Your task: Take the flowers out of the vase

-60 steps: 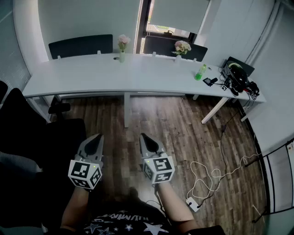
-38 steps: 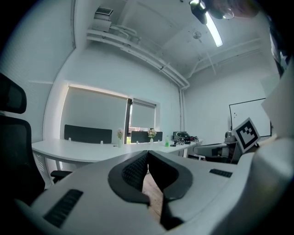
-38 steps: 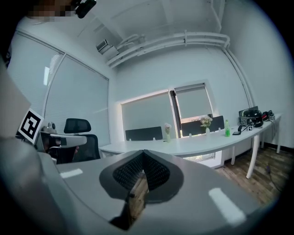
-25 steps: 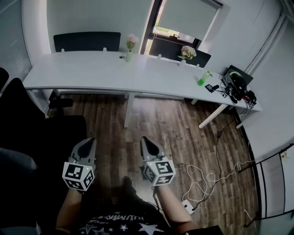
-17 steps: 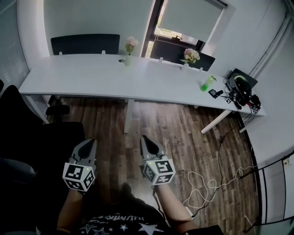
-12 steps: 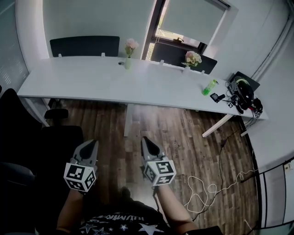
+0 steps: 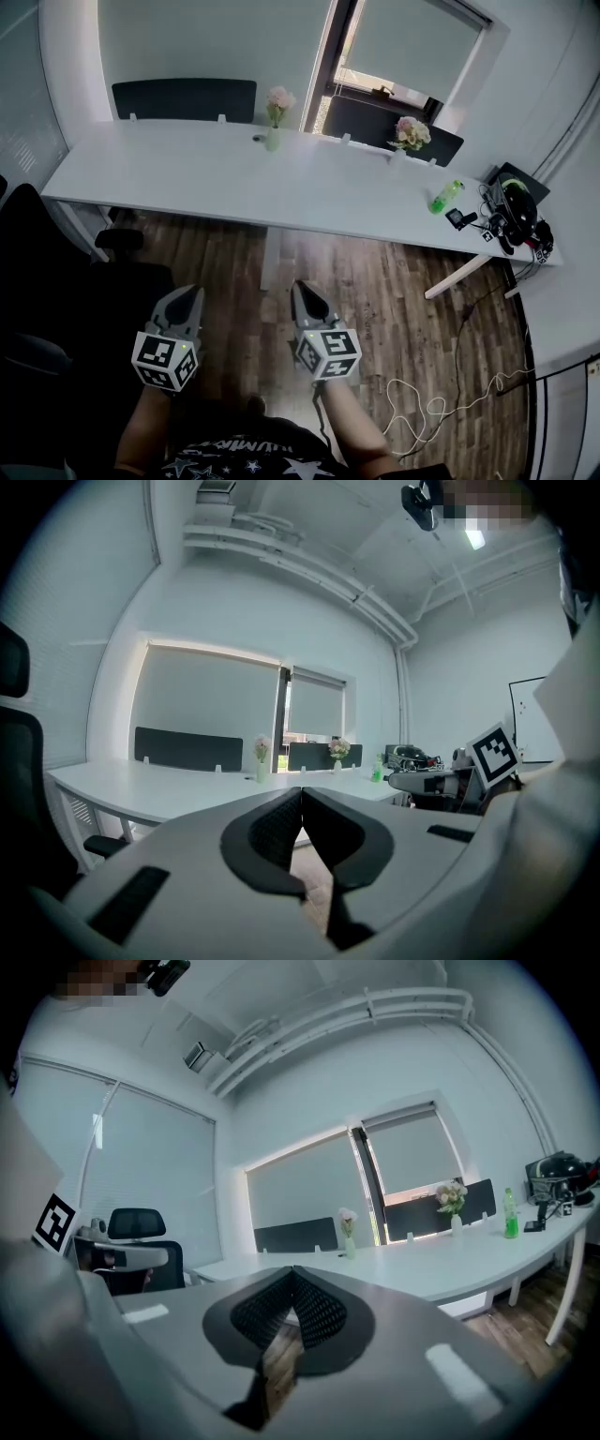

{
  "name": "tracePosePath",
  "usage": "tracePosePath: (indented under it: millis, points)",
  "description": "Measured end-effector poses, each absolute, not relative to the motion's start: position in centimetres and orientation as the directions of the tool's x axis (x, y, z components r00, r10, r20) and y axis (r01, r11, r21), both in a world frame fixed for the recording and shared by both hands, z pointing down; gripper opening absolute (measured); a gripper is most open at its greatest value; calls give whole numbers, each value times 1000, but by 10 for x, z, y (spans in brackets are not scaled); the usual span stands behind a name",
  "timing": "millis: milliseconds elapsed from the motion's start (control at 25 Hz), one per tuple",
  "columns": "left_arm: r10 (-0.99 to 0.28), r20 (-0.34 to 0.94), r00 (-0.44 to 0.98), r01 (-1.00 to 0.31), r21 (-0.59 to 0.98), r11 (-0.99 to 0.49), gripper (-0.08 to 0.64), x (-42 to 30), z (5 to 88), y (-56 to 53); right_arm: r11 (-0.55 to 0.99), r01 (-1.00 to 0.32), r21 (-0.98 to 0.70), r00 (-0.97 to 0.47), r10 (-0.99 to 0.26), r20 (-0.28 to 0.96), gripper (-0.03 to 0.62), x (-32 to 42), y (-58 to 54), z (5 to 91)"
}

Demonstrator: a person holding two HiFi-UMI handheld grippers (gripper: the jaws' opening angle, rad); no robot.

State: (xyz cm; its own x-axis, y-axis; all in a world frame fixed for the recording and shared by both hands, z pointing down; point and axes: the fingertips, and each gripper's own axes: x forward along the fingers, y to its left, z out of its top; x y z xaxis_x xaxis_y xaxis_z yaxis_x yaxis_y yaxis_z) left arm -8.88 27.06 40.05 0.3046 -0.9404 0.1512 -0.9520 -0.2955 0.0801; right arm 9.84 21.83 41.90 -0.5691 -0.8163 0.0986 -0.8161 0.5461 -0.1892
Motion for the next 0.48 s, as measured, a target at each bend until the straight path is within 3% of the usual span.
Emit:
tracePosePath:
  millis: [480]
  points:
    - [-930, 159, 332, -942, 105, -319, 9, -117, 410, 193, 526, -829, -192, -551, -827, 114, 2, 72, 155, 428]
